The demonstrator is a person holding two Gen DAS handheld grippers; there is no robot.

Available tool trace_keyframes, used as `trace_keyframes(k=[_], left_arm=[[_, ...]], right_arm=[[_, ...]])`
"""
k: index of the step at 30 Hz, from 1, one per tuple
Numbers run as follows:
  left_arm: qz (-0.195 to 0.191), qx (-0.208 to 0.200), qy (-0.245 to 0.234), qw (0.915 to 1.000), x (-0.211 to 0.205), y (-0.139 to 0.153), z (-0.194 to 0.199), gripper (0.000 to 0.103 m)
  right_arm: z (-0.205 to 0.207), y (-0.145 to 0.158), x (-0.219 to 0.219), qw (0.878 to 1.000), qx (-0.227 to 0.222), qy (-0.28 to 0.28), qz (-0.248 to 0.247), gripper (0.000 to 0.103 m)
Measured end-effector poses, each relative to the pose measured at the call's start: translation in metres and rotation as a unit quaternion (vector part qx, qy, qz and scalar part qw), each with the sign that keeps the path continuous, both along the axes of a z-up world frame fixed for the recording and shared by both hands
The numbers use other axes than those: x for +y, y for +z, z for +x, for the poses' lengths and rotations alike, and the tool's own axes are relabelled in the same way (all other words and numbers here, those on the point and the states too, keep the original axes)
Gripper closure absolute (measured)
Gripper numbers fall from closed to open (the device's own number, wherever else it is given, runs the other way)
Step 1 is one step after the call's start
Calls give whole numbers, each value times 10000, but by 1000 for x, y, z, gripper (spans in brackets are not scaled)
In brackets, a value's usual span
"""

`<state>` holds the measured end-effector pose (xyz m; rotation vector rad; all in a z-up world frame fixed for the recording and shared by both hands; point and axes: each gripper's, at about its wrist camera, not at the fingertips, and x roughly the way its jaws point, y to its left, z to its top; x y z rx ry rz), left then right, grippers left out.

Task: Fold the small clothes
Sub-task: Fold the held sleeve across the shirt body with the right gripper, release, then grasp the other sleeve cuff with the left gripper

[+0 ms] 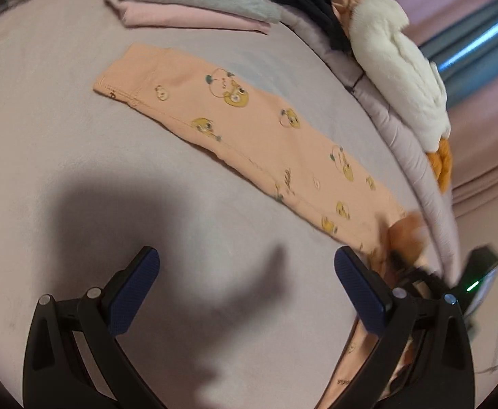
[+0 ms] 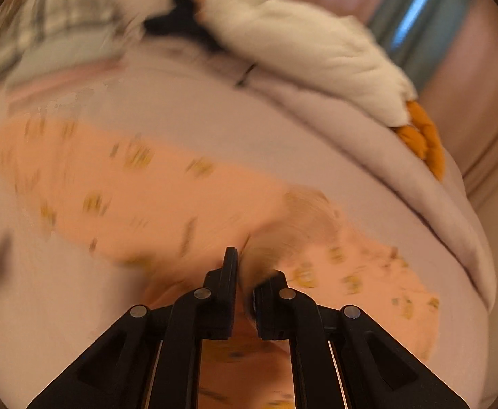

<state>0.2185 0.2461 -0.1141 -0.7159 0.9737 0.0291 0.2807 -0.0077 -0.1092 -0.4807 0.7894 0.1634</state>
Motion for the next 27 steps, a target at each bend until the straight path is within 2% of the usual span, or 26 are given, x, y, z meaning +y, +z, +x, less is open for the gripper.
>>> trace_keyframes(k=[2, 4, 6, 8, 10, 11, 12, 13, 15, 18, 20, 22, 24, 25, 26, 27], left_arm=[[-262, -69, 58, 9996, 9, 0, 3, 0], [-551, -210, 141, 9982, 20, 3, 5, 0], [-725, -293, 230, 9967, 29, 6, 8, 0], [-941, -425, 305, 9942, 38, 8, 11, 0], [-1114, -514, 398, 9917, 45, 8, 15, 0], [-1218, -565, 415, 9901, 48, 7, 18, 0], [-1380, -579, 451, 9877, 51, 4, 22, 0], [-1485, -572, 475, 9861, 52, 2, 24, 0], [-1722, -608, 498, 9819, 54, -1, 30, 1], [-1877, -727, 530, 9781, 57, 0, 38, 1], [-1890, -764, 655, 9768, 62, -2, 46, 2], [-1824, -755, 888, 9763, 66, -2, 51, 4], [-1685, -787, 1078, 9766, 71, 1, 56, 8], [-1555, -745, 1221, 9774, 73, 2, 58, 17], [-1467, -669, 1320, 9780, 76, 1, 60, 33], [-1410, -578, 1401, 9783, 79, -2, 62, 44]], right_arm=[[0, -9, 6, 9994, 268, 190, -70, 73], [-5, -1, 1, 9991, 224, 368, 65, 67], [-11, 15, -14, 9956, 386, 585, 621, 52], [-16, 33, -37, 9840, 564, 721, 1527, 48], [-18, 47, -68, 9619, 663, 700, 2558, 48], [-15, 49, -79, 9531, 675, 591, 2890, 48], [-15, 47, -82, 9494, 687, 533, 3019, 48], [-9, 44, -86, 9476, 714, 398, 3089, 49], [-1, 34, -80, 9494, 756, 303, 3034, 69], [2, 18, -61, 9487, 829, 322, 3034, 77], [5, 6, -46, 9496, 912, 384, 2976, 79], [11, -9, -32, 9538, 1200, 384, 2727, 79], [8, -8, -33, 9559, 1109, 436, 2683, 79], [6, -4, -34, 9539, 1129, 457, 2742, 79], [5, 1, -38, 9507, 1142, 459, 2848, 79], [3, 5, -42, 9494, 1122, 450, 2898, 79]])
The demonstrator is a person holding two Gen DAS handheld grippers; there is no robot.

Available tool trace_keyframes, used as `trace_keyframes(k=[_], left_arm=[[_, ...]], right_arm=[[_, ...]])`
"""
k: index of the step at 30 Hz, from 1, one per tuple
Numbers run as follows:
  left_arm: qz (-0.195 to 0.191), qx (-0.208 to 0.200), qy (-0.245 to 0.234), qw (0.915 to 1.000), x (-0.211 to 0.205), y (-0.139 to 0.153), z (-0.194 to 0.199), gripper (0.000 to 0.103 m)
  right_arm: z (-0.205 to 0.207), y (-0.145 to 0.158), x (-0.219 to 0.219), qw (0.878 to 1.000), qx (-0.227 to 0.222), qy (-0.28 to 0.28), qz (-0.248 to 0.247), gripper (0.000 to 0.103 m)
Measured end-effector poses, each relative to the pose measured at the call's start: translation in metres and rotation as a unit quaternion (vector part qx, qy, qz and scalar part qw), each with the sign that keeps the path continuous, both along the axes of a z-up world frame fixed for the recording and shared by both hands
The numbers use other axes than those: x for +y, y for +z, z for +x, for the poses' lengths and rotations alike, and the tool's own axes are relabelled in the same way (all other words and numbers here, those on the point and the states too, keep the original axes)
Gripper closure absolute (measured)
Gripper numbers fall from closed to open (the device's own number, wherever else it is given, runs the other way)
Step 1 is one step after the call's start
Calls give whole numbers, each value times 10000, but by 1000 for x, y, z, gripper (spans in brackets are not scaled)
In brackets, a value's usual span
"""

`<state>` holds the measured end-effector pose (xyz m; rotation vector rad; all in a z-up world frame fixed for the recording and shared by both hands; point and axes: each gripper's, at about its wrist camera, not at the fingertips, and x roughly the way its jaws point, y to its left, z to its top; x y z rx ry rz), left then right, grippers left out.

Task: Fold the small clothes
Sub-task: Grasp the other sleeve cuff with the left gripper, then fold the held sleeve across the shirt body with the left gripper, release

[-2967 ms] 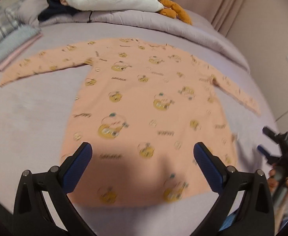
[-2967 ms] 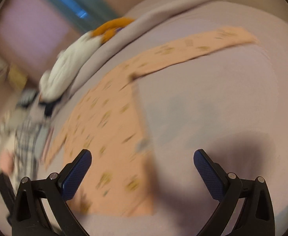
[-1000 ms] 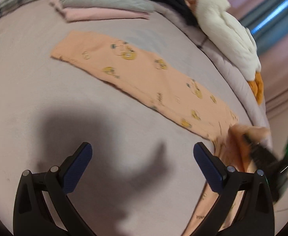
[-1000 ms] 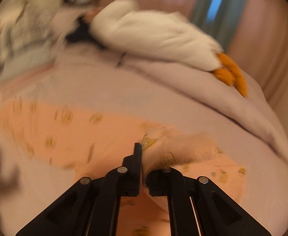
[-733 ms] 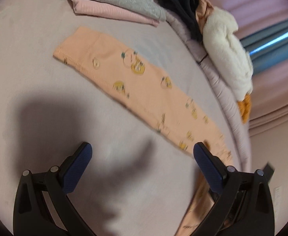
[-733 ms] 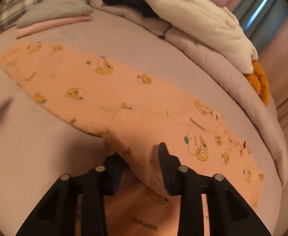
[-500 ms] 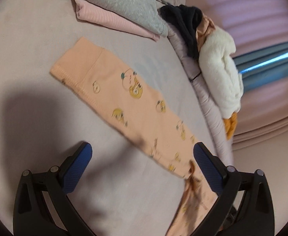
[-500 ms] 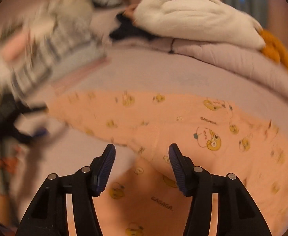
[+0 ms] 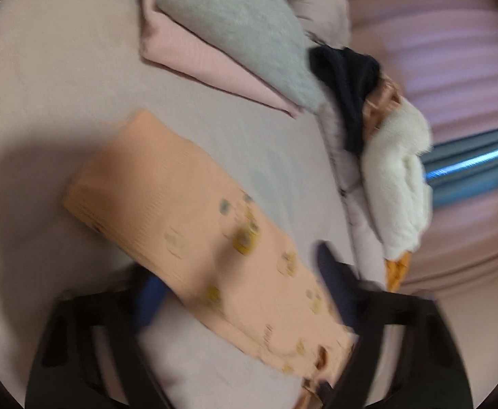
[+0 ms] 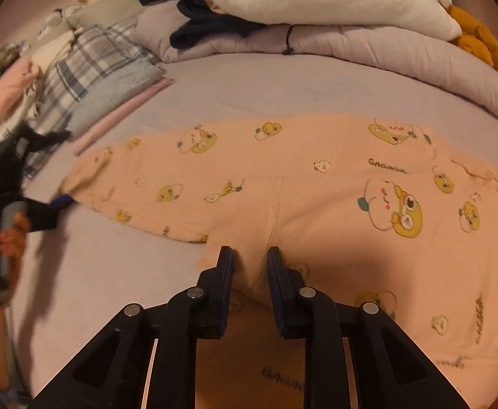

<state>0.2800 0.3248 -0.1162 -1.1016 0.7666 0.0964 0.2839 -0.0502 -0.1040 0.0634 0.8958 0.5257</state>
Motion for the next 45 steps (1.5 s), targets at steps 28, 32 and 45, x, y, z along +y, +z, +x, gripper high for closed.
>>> trace_keyframes(k=[28, 32, 45], left_arm=[[2914, -853, -4411, 8445, -425, 70, -44, 81], [3377, -438, -4874, 8040, -463, 27, -64, 34], [2971, -483, -4907, 8177, -341, 23, -126, 6]], right_arm=[[-76, -3, -237, 9619, 21, -2177, 1652, 79], [-83, -12, -264, 9541, 152, -2513, 1623, 77], [-73, 12, -173, 9925, -359, -829, 823, 73]])
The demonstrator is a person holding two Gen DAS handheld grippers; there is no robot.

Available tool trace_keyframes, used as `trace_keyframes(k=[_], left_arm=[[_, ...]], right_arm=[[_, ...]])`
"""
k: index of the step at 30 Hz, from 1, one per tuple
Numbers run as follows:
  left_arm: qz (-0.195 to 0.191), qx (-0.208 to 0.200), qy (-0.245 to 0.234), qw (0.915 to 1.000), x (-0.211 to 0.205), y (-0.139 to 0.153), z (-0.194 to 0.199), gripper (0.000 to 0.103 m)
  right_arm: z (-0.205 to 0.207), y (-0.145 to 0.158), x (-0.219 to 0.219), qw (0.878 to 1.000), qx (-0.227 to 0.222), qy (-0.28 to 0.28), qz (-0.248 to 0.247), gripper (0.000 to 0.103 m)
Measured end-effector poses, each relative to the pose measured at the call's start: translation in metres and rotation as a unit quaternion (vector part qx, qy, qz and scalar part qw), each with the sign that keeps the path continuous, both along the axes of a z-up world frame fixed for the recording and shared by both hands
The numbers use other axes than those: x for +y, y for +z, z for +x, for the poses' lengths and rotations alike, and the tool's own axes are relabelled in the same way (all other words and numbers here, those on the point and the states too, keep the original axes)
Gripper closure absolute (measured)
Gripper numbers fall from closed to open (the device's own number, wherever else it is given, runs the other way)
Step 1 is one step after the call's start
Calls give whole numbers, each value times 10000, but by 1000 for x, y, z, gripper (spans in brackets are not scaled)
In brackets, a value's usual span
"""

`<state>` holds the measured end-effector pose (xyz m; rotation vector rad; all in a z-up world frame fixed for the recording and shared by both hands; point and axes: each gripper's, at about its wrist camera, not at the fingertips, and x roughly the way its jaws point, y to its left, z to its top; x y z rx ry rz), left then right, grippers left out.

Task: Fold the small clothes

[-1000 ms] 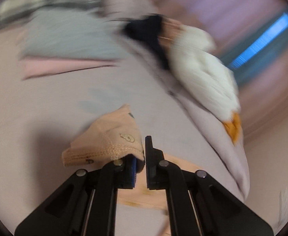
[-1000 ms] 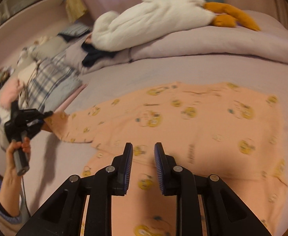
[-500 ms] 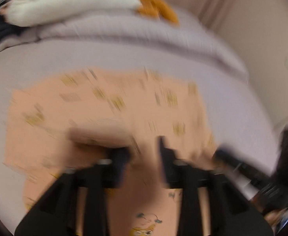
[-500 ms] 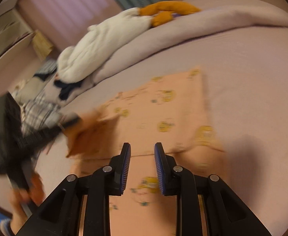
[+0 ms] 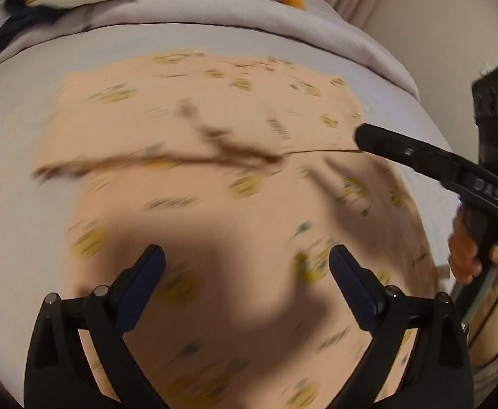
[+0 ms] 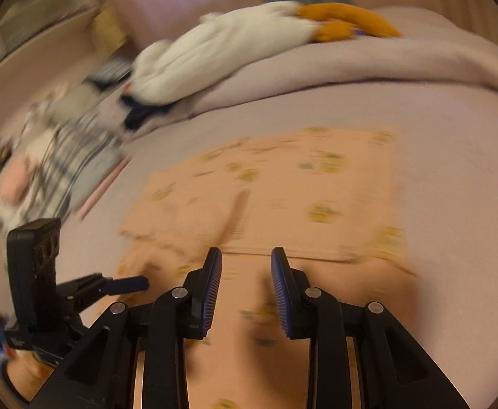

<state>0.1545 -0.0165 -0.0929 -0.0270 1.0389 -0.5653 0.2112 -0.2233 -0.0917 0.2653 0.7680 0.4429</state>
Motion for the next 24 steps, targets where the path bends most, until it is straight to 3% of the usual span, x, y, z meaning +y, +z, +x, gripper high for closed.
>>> trace_keyframes(k=[5, 7, 12, 13, 14, 15, 17, 19, 24], left_arm=[[-65, -243, 568, 9981, 50, 10, -10, 6], [-172, -256, 727, 9969, 66, 11, -13, 6], [-335, -191, 931, 9949, 96, 11, -12, 6], [-373, -171, 981, 9943, 99, 9, -11, 6], [-413, -143, 1011, 9939, 102, 8, -11, 6], [-478, -105, 1037, 9934, 103, 7, -10, 6], [-564, -57, 1070, 9926, 109, 6, -10, 6], [-617, -35, 1072, 9923, 112, 6, -11, 6], [-649, -10, 1162, 9911, 118, 4, -10, 6]], right_arm=[[25, 3, 71, 9936, -313, 633, -885, 72], [39, 0, 97, 9861, -441, 872, -1341, 67], [53, -18, 112, 9773, -268, 844, -1923, 66], [56, -19, 107, 9790, -245, 745, -1880, 72], [57, -18, 102, 9822, -203, 712, -1726, 86], [57, -17, 96, 9846, -197, 616, -1622, 93], [55, -15, 75, 9917, -227, 324, -1226, 95], [49, -14, 32, 9992, -131, -183, -342, 96], [32, -30, -44, 9905, 164, -895, 1031, 96]])
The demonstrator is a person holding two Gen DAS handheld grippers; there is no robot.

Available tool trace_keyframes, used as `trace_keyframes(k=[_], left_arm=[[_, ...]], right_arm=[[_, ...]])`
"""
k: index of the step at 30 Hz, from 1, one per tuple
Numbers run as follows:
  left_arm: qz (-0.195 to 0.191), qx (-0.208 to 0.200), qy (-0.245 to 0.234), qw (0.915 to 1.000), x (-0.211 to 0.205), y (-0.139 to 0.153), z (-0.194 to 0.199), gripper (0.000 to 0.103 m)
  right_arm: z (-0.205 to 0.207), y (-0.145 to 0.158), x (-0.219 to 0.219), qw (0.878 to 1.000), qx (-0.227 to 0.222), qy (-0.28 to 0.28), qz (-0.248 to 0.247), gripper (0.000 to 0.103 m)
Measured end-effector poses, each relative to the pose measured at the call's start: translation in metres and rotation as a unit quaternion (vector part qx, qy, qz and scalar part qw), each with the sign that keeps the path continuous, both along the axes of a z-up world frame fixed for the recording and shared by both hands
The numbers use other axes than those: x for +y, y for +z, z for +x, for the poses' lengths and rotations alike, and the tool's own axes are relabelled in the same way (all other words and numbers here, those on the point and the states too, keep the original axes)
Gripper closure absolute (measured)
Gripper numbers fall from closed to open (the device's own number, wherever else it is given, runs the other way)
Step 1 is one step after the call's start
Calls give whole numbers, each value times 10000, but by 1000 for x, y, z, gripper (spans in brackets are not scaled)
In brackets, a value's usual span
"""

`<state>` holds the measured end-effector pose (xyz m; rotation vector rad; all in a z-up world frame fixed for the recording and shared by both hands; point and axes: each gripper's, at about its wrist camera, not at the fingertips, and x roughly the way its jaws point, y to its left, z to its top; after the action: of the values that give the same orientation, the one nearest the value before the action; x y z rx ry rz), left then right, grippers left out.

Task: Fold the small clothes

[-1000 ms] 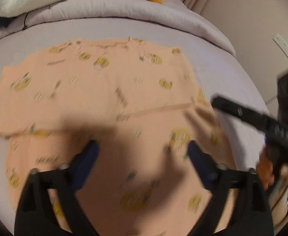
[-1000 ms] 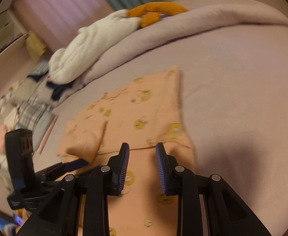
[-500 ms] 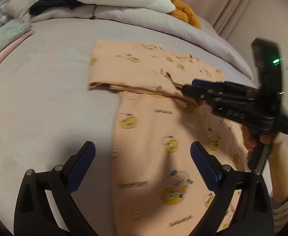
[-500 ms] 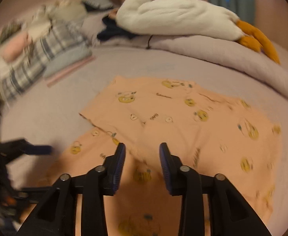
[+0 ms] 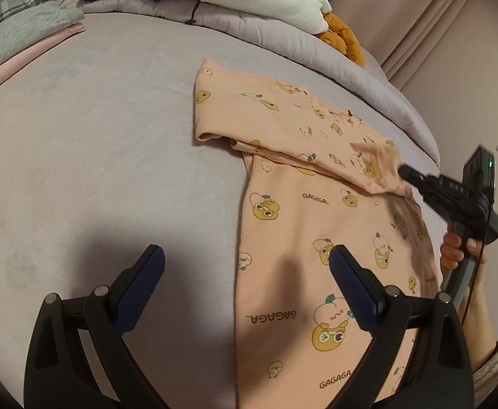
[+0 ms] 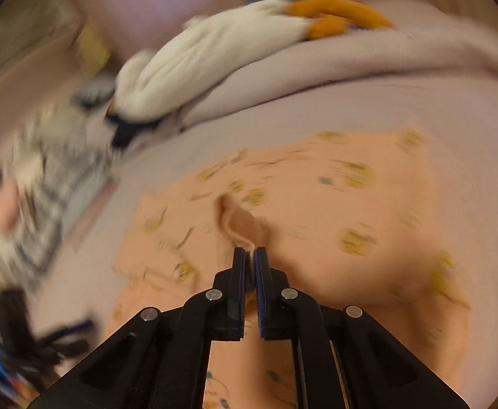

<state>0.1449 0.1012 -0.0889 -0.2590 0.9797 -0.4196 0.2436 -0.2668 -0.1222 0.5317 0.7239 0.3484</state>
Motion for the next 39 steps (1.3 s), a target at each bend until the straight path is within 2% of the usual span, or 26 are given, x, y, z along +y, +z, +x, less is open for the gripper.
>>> trace_keyframes(k=[2, 4, 5, 7, 10, 12, 13, 14, 15, 17, 21, 24, 27, 30, 32, 34, 36, 38, 39], left_arm=[[-18, 22, 40, 10000, 2, 0, 1, 6], [-19, 53, 84, 9999, 2, -1, 1, 6], [-24, 59, 88, 9999, 3, -1, 0, 6], [-13, 61, 104, 9999, 4, 0, -1, 6], [32, 75, 131, 9999, 5, -2, -1, 6], [55, 102, 168, 9998, 8, -4, 0, 6], [50, 124, 190, 9997, 9, -5, 1, 6], [35, 145, 207, 9997, 10, -6, 1, 6], [18, 165, 225, 9996, 10, -6, 3, 6], [11, 164, 232, 9996, 11, -6, 4, 6], [31, 143, 206, 9997, 11, -6, 5, 6], [22, 138, 209, 9997, 13, -8, 6, 6], [55, 129, 201, 9997, 12, -8, 6, 6], [104, 131, 185, 9997, 12, -8, 7, 6], [140, 129, 165, 9997, 11, -7, 6, 6], [157, 131, 150, 9997, 11, -6, 5, 6], [154, 136, 131, 9997, 9, -5, 4, 6], [154, 126, 106, 9997, 7, -4, 2, 6], [160, 122, 85, 9998, 5, -4, 0, 6]], right_arm=[[0, -12, -18, 9989, 250, -7, 399, 95], [4, -21, -26, 9961, 474, 27, 740, 78], [6, -25, -28, 9949, 533, -1, 854, 66], [6, -31, -26, 9943, 619, -48, 872, 63], [9, -34, -11, 9950, 667, 3, 746, 63], [9, -28, 4, 9973, 606, 49, 405, 66], [9, -24, 12, 9983, 564, 83, 137, 73], [10, -21, 18, 9984, 540, 114, -145, 90], [10, -18, 24, 9977, 517, 105, -421, 93], [8, -6, 27, 9962, 410, 117, -754, 95], [-2, 27, -7, 9981, 10, -249, -555, 95], [-7, 38, -39, 9946, -27, -664, -791, 95], [-2, 27, -63, 9923, 285, -775, -919, 95], [6, 6, -66, 9778, 846, -988, -1640, 95], [2, 5, -63, 9714, 700, -1198, -1927, 91], [-10, 12, -61, 9814, 234, -1090, -1562, 91], [-15, 11, -53, 9851, 61, -845, -1497, 91], [-11, -5, -37, 9812, 257, -515, -1841, 91], [-7, -16, -32, 9750, 446, -448, -2129, 91]])
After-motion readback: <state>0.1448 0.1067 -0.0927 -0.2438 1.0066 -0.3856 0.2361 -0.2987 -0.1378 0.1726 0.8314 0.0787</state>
